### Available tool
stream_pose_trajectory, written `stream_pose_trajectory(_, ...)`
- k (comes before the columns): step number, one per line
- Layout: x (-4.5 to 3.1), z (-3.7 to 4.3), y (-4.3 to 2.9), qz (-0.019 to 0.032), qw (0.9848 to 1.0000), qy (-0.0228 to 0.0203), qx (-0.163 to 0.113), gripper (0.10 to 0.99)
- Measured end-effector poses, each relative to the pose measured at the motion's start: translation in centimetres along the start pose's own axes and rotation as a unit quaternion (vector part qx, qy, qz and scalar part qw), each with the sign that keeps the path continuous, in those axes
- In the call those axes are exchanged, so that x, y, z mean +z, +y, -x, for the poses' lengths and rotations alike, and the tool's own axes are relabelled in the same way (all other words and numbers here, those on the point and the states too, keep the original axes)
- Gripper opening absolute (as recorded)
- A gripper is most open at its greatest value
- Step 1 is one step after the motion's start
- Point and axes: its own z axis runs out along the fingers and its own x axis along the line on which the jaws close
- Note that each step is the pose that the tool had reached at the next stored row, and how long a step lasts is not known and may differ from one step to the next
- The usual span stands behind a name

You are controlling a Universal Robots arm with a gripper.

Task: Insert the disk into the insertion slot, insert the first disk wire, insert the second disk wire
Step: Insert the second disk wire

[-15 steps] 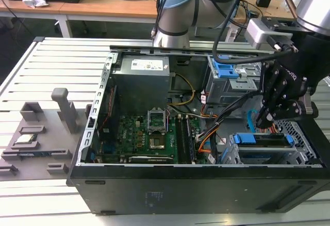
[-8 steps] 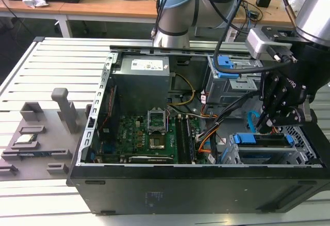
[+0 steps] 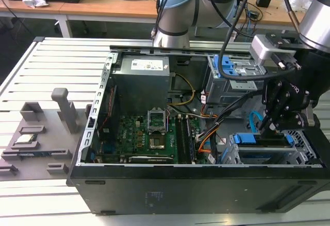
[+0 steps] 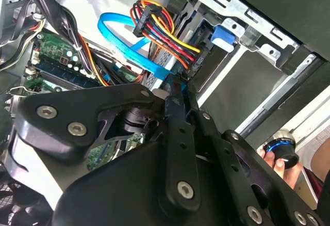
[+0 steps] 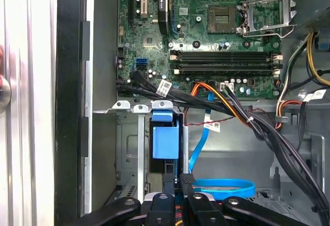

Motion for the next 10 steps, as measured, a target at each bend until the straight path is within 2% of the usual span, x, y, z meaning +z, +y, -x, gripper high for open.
stream_pose_trajectory(8,0.69,-0.25,-0.06,-0.0001,1.0000,-0.0001,0.000,0.176)
stream_pose_trajectory(9,0.69,-0.25,-0.06,-0.0001,1.0000,-0.0001,0.000,0.176)
stream_pose_trajectory(10,0.09,-0.29,-0.04,0.0000,1.0000,-0.0004,0.000,0.239)
